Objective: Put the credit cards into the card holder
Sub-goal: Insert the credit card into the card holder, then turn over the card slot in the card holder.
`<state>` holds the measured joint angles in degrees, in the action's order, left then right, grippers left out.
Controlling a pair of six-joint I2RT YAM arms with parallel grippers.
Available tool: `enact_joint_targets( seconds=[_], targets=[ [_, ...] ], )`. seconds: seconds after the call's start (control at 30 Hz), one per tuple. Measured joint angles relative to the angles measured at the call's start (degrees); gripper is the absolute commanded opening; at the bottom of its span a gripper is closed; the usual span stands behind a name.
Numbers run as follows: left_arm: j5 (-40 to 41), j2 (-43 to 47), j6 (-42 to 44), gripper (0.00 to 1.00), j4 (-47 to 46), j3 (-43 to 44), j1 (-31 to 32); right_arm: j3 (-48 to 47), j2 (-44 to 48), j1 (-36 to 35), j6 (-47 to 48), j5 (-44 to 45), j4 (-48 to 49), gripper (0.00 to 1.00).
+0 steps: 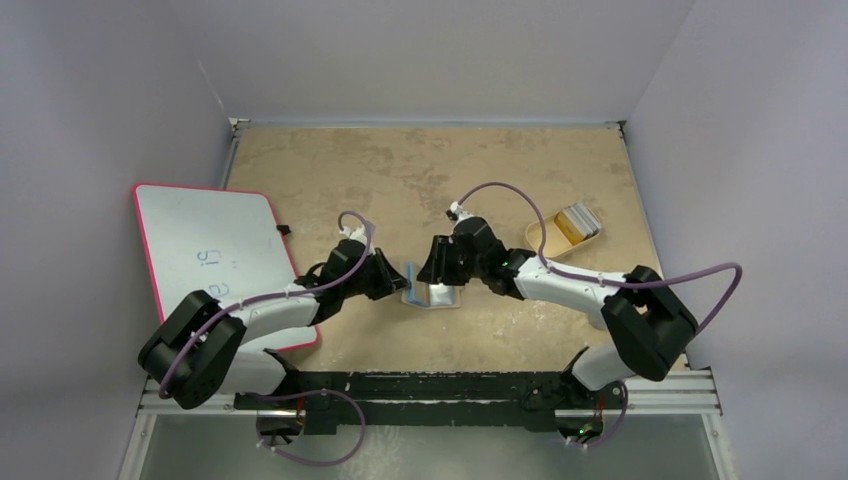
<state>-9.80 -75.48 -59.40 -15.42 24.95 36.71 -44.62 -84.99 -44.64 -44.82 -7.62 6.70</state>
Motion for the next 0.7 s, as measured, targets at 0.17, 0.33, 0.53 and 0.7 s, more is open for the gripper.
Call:
enact_joint_targets(
  seconds=[0.17,0.33,0.53,0.7],
  targets=[
    [0.0,0.0,0.0,0.00,0.1,0.0,0.1,-1.5,-1.0,-1.8,-0.6,0.9,-1.2,0.51],
    [0.0,0.0,0.0,0.00,0.2,0.0,0.1,-3.4,-3.4,-3.3,-0.7,1.4,-2.4,0.55],
    [0.0,0.0,0.0,0.00,0.3,0.0,0.1,-4.7,-5.0,-4.2,-0.8,3.8,-4.9,0.51],
    [0.0,0.0,0.0,0.00,0.5,0.0,0.1,-5.5,-5.1,-4.5,-0.7,6.2,-7.1,0.46]
  ],
)
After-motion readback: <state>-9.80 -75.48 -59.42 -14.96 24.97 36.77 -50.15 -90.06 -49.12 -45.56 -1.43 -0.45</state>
